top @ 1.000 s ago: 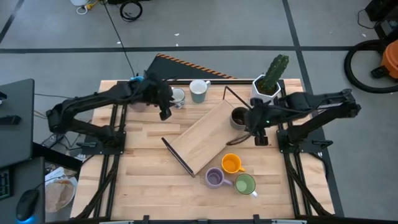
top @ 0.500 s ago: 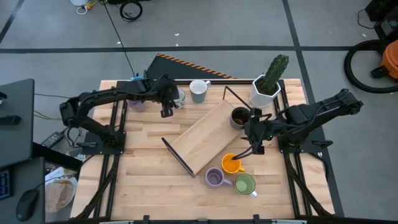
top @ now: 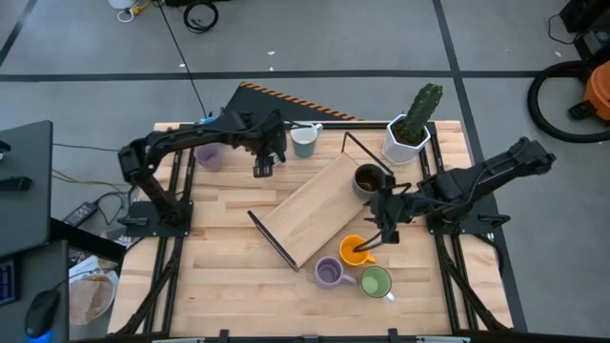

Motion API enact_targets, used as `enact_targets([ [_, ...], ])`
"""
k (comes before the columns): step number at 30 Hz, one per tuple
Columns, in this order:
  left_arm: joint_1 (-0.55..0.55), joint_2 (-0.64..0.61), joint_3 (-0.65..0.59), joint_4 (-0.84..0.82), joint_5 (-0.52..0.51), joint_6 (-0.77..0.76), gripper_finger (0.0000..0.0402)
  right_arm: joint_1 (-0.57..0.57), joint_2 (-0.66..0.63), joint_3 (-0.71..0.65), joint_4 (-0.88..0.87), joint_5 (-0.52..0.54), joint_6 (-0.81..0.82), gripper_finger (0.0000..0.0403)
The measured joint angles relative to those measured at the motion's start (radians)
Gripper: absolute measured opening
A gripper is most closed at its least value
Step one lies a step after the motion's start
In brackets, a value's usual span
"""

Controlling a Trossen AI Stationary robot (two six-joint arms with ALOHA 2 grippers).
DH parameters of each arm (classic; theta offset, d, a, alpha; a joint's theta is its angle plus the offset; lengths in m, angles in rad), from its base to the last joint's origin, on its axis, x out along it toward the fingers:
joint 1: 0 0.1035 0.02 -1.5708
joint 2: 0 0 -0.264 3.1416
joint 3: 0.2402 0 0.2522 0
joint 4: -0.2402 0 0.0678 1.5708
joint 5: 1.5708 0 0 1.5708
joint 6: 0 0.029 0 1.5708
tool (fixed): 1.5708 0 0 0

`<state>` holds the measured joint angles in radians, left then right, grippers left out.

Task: Place coffee mugs
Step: Put the light blue patterned mug on the shelf

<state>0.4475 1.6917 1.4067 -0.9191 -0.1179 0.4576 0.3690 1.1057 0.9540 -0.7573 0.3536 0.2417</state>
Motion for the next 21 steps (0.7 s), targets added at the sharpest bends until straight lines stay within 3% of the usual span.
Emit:
enact_targets([
  [11,0.001,0.078,-0.001,0.001,-0.063,0.185,0.0192,0.153,-0.001,-0.125,0.159,0.176,0.085,0.0192],
  [21,0.006,0.096,-0.08,0.052,-0.065,0.268,0.0192,0.235,-0.002,-0.278,0.423,0.236,0.079,0.0192],
])
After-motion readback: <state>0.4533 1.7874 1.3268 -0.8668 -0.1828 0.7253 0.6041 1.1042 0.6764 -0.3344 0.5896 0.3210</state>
